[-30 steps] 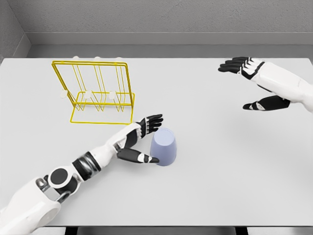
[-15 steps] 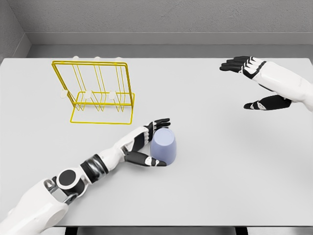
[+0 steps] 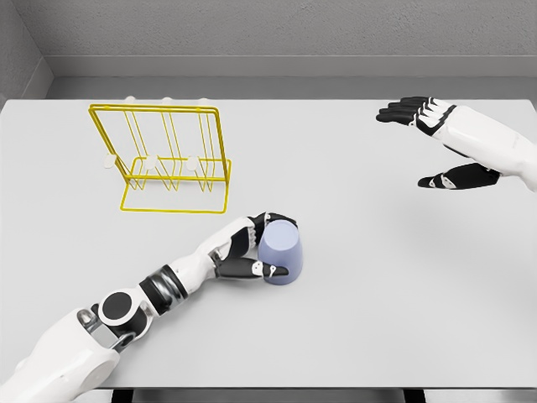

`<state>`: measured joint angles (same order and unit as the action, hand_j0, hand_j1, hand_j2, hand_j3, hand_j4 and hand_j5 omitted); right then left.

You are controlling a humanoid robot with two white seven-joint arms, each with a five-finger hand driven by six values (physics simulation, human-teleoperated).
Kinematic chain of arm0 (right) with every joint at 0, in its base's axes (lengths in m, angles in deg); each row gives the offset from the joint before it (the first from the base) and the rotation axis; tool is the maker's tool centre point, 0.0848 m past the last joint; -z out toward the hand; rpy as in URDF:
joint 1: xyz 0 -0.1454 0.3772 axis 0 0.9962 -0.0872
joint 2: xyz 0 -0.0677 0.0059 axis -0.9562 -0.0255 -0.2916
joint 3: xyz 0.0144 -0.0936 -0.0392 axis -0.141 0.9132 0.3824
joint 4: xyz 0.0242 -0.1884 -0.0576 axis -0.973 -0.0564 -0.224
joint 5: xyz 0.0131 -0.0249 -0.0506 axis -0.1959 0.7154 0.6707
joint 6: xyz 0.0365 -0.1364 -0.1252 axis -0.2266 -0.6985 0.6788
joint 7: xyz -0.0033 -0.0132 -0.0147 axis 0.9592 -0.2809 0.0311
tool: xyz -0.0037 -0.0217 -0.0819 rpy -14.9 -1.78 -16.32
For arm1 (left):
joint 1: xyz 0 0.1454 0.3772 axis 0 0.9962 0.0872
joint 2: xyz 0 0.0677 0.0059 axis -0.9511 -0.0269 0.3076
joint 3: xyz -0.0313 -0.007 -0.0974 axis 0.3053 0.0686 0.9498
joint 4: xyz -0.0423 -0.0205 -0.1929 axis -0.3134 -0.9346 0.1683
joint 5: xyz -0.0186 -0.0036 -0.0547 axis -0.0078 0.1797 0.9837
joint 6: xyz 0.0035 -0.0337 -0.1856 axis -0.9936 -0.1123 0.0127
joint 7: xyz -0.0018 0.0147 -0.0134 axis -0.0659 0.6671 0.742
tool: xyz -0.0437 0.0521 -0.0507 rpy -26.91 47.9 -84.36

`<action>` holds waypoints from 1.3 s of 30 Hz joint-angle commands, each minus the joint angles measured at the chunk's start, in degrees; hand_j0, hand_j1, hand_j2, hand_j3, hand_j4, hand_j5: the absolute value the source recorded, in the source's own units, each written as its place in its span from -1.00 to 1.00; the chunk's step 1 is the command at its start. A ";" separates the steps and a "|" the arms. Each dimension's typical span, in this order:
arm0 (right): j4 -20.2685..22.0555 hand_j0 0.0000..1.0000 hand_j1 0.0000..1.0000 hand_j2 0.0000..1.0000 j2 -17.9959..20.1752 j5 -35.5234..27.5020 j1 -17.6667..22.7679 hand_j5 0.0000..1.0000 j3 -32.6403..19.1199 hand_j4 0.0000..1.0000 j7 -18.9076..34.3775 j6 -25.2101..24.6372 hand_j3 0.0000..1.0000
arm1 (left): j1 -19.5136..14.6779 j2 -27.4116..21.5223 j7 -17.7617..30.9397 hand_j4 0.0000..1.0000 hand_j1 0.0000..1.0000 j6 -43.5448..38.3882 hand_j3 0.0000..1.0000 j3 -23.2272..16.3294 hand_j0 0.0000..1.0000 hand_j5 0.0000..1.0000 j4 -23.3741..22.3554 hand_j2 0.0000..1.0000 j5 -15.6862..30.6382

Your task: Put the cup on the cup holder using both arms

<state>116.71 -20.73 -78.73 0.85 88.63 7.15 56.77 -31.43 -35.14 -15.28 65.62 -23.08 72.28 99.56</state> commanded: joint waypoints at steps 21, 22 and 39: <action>-0.17 1.00 1.00 1.00 0.05 -0.42 0.00 1.00 -0.01 1.00 -0.03 -0.18 1.00 | 3.69 -3.26 -0.09 0.24 0.24 -0.35 0.24 7.40 0.24 0.24 10.27 0.24 0.68; -0.17 1.00 1.00 1.00 0.05 -0.42 0.00 1.00 -0.01 1.00 -0.03 -0.18 1.00 | 3.69 -3.44 -0.09 0.24 0.24 -0.35 0.24 7.67 0.24 0.24 10.63 0.24 0.68; -0.26 1.00 1.00 1.00 0.13 -0.42 0.26 1.00 -0.01 1.00 -0.03 -0.18 1.00 | 0.62 -10.65 -0.09 0.26 0.26 1.50 0.26 12.68 0.26 0.26 11.59 0.26 1.29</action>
<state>116.48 -20.70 -78.73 1.11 88.63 7.15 56.77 -31.08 -44.87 -15.35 66.92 -10.83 83.84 100.44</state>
